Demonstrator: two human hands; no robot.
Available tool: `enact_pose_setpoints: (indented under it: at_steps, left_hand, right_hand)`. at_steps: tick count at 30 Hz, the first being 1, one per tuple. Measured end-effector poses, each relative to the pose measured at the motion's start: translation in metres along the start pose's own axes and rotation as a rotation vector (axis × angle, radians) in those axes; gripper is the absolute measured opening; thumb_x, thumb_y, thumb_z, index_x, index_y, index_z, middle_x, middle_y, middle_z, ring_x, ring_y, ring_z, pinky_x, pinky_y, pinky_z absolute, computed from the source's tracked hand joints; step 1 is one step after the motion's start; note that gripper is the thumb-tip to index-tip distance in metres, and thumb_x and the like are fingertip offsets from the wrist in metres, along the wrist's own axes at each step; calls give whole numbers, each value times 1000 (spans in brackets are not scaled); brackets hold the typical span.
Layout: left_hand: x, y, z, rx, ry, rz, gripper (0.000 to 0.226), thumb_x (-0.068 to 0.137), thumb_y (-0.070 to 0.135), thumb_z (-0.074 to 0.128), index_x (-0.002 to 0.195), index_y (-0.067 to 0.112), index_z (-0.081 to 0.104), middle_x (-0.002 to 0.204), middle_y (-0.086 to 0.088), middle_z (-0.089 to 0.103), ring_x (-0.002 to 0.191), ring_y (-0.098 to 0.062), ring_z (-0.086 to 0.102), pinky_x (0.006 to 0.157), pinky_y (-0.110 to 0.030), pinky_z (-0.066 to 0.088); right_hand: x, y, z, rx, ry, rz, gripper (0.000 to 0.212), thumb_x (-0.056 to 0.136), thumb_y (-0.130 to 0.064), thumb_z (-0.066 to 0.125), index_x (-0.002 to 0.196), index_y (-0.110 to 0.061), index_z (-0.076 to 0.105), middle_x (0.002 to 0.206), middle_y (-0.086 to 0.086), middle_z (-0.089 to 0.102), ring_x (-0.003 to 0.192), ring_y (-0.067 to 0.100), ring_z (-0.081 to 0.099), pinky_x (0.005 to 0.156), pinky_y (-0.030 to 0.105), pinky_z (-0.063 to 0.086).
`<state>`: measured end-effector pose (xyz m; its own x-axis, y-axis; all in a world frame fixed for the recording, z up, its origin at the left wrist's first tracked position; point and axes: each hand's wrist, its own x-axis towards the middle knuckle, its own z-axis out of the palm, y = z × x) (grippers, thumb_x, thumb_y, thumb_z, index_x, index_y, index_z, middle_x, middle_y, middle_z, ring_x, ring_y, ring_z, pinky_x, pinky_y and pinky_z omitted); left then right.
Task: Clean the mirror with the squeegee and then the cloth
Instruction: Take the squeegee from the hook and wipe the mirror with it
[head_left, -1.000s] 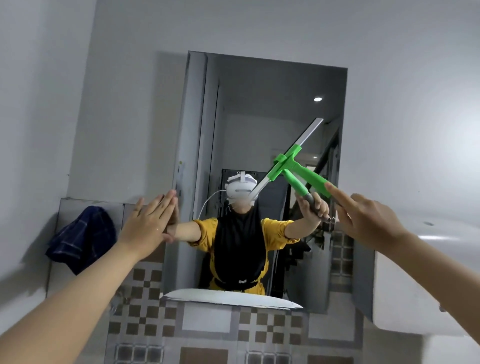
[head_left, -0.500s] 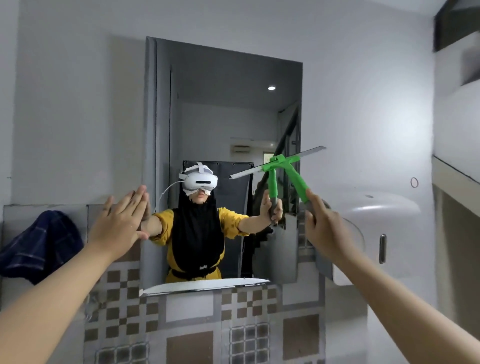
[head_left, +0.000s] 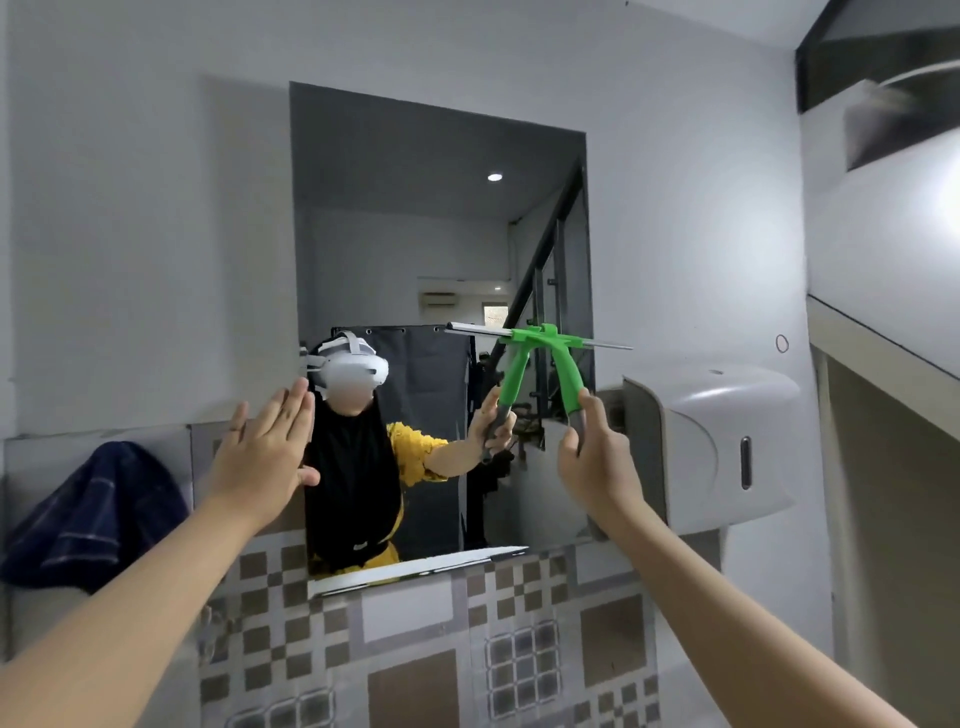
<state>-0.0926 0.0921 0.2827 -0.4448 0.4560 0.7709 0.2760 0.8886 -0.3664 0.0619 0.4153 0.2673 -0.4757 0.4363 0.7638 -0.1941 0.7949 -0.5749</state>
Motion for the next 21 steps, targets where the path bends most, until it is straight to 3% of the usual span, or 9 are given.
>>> enact_pose_setpoints:
  at_steps: [4,6,9,14,18,21]
  left_hand:
    - [1,-2,5,-9,9,0,112,49,41,86,138,-1,33,150,-14,26,133,-32,35,108,-37,-20]
    - [2,-2,7,-9,38,10,108,48,40,86,136,-2,38,149,-14,27,133,-32,36,112,-47,-6]
    - [2,-1,7,-20,59,18,102,48,38,86,131,-3,45,148,-16,30,132,-34,37,105,-57,22]
    - [1,0,4,10,28,14,97,58,41,81,135,-1,40,150,-16,26,136,-33,29,107,-56,20]
    - [2,-1,4,10,30,23,96,60,41,80,136,-1,39,151,-17,23,136,-35,30,106,-56,23]
    - [1,-3,4,7,41,34,100,65,43,76,141,1,27,154,-15,14,138,-34,24,108,-55,19]
  right_hand:
    - [-12,-10,12,35,4,40,51,95,-9,43,144,-13,27,69,6,56,52,15,51,44,24,35]
    - [-16,-14,17,59,7,63,50,95,-9,42,143,-13,28,64,4,53,50,14,49,43,23,33]
    - [-25,-20,21,98,13,101,48,96,-11,42,142,-14,29,64,4,54,48,13,48,41,22,32]
    - [-43,-34,32,169,37,193,46,96,-12,40,141,-16,30,70,4,57,52,13,51,43,23,37]
    - [-52,-59,49,301,72,299,44,95,-12,40,138,-17,30,89,7,61,72,20,61,59,33,51]
    - [-57,-84,63,388,100,344,39,95,-11,40,133,-16,31,84,2,57,71,18,61,55,31,48]
